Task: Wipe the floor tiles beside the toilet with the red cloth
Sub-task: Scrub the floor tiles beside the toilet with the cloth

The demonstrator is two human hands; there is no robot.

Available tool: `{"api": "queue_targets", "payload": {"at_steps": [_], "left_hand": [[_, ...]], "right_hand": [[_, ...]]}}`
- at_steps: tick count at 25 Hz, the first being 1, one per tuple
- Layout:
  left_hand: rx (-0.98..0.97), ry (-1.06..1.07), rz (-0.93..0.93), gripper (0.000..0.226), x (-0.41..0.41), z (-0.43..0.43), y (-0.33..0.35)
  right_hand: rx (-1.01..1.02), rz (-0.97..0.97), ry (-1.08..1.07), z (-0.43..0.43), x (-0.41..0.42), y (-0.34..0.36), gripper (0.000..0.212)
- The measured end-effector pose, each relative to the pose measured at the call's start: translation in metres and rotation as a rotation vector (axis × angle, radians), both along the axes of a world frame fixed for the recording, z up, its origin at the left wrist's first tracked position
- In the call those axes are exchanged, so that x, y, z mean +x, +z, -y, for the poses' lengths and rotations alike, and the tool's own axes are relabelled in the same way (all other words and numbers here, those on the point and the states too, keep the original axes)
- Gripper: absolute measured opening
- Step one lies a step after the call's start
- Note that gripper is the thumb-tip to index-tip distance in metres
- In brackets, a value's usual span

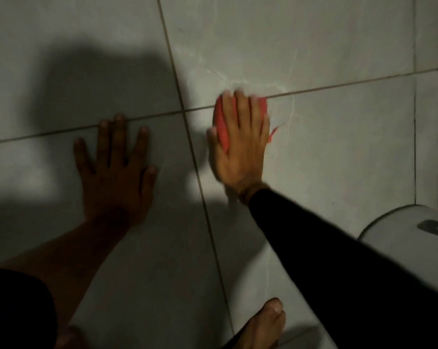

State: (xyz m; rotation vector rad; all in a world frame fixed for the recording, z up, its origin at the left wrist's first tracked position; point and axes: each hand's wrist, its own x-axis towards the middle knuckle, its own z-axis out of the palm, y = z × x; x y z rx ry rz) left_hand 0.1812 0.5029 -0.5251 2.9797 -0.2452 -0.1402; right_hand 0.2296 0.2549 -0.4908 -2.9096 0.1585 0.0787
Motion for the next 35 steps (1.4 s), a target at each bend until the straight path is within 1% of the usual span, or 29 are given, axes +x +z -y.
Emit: {"api": "queue_targets", "payload": {"at_steps": [1,2,3,5,6,8,10,11,12,13,14,15,16,17,18,19,21,22,23,25,26,27,28,29,30,32,33,34,35], "left_hand": [[-0.007,-0.001,-0.006,0.075,-0.001,0.000,0.001],[-0.015,-0.006,-0.008,0.074,-0.001,-0.001,0.003],[-0.015,-0.006,-0.002,0.073,-0.002,0.000,0.005],[0.012,-0.010,0.000,0.072,0.000,0.001,0.004],[0.010,-0.013,-0.009,0.072,0.002,0.000,0.003],[-0.005,-0.012,-0.009,0.072,0.002,0.000,0.003],[0.001,-0.003,-0.012,0.073,0.001,0.001,0.004],[0.001,-0.002,-0.018,0.073,0.000,0.000,0.005],[-0.003,-0.004,-0.017,0.073,0.000,0.000,0.005],[0.000,-0.009,-0.006,0.073,0.000,0.001,0.005],[0.013,-0.012,0.002,0.073,0.000,0.002,0.003],[0.014,-0.012,-0.004,0.073,0.001,0.001,0.002],[-0.001,-0.012,-0.011,0.073,0.001,0.000,0.001],[-0.008,-0.015,-0.013,0.072,0.001,0.001,0.001],[-0.004,-0.016,-0.008,0.072,0.000,0.001,0.002],[0.003,-0.010,-0.008,0.072,0.000,0.001,0.003],[-0.005,0.005,-0.026,0.073,0.000,0.000,0.005],[-0.009,0.004,-0.032,0.073,-0.001,0.000,0.006],[-0.004,0.001,-0.031,0.073,-0.001,0.000,0.006],[-0.001,-0.003,-0.027,0.073,0.000,0.003,0.005],[-0.002,-0.003,-0.025,0.073,0.001,0.003,0.004],[0.002,-0.002,-0.024,0.074,0.001,0.002,0.003],[0.005,-0.002,-0.024,0.074,0.001,0.002,0.003],[0.009,-0.007,-0.024,0.074,0.001,0.001,0.003],[0.008,-0.010,-0.027,0.073,0.001,0.000,0.005],[-0.003,0.003,-0.047,0.073,0.001,0.000,0.010],[-0.002,0.008,-0.060,0.072,0.001,0.001,0.012],[0.008,0.003,-0.070,0.071,0.001,0.003,0.016],[0.031,-0.018,-0.081,0.070,0.001,0.005,0.022]], "right_hand": [[0.019,-0.049,0.047,0.002,-0.035,0.007,0.068],[0.042,-0.072,0.024,0.016,-0.057,0.013,0.068],[0.071,-0.078,-0.064,0.033,-0.053,0.017,0.069],[0.030,-0.020,-0.273,0.040,0.003,0.009,0.067],[-0.006,0.011,-0.267,0.021,0.033,0.008,0.066],[-0.015,0.049,-0.003,-0.027,0.038,0.000,0.065],[0.102,-0.057,0.235,-0.054,-0.025,0.006,0.063],[0.091,-0.099,0.303,-0.043,-0.057,0.014,0.062],[0.046,-0.106,0.294,-0.023,-0.068,0.018,0.064],[0.031,-0.103,0.247,-0.006,-0.056,0.016,0.065],[0.003,-0.073,0.131,0.000,-0.034,0.010,0.066],[0.002,-0.036,0.023,-0.005,-0.007,0.005,0.067],[0.015,-0.018,-0.023,-0.021,0.012,0.007,0.068],[0.030,0.008,0.029,-0.037,0.013,0.003,0.068],[0.063,0.024,0.145,-0.051,-0.006,-0.003,0.066],[0.113,-0.031,0.256,-0.062,-0.046,-0.005,0.065],[0.071,-0.198,0.337,-0.046,-0.135,0.017,0.066],[0.032,-0.240,0.281,-0.020,-0.154,0.027,0.066],[0.008,-0.264,0.167,0.008,-0.150,0.025,0.067],[-0.008,-0.196,-0.193,0.041,-0.088,0.017,0.068],[-0.008,-0.093,-0.303,0.044,-0.040,0.013,0.067],[-0.016,-0.025,-0.297,0.039,-0.003,0.010,0.067],[-0.045,0.066,-0.206,0.026,0.016,0.002,0.066],[-0.031,0.101,-0.063,0.006,0.013,-0.007,0.066],[0.020,0.094,0.096,-0.015,-0.013,-0.014,0.064],[0.081,-0.035,0.332,-0.041,-0.100,-0.008,0.060],[0.057,-0.102,0.354,-0.033,-0.137,-0.003,0.060],[0.046,-0.145,0.298,-0.017,-0.157,0.003,0.062],[0.084,-0.167,0.163,0.004,-0.163,0.008,0.064]]}}
